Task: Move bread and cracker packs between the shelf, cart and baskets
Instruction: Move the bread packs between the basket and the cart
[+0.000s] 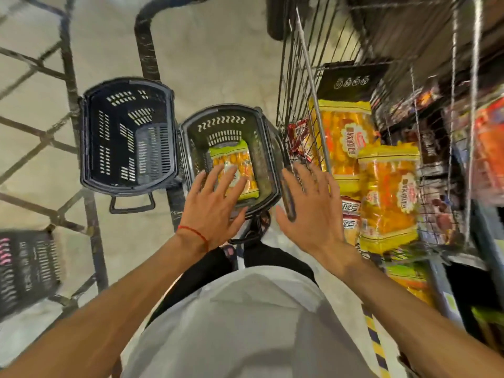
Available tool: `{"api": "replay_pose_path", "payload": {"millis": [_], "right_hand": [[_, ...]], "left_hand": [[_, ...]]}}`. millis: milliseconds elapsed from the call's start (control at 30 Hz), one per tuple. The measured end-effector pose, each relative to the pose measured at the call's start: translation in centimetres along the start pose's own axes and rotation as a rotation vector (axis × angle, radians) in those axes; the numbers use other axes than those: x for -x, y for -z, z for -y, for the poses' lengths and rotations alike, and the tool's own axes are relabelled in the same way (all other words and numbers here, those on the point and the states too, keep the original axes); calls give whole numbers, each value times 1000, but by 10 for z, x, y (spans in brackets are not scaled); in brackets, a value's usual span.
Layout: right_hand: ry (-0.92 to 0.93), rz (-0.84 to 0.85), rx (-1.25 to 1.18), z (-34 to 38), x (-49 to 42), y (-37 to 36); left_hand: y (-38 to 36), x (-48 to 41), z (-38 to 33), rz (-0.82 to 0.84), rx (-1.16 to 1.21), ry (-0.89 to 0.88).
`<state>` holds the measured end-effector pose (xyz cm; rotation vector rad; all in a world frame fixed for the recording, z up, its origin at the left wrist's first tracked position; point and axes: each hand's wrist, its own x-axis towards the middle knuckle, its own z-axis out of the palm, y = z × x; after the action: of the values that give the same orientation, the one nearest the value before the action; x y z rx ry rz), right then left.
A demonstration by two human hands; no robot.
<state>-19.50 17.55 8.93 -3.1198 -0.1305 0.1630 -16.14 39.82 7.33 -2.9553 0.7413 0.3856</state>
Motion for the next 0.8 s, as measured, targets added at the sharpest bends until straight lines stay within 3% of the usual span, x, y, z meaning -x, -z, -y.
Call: {"api": "replay_pose_path", "payload": {"millis": [433,800], "right_hand": [[-270,-135,100,-48,129,36],[-250,-121,158,-205,146,25]], "left_hand": [[42,32,-67,-93,-60,-286],[63,-28,-200,-141,-107,-332]]}}
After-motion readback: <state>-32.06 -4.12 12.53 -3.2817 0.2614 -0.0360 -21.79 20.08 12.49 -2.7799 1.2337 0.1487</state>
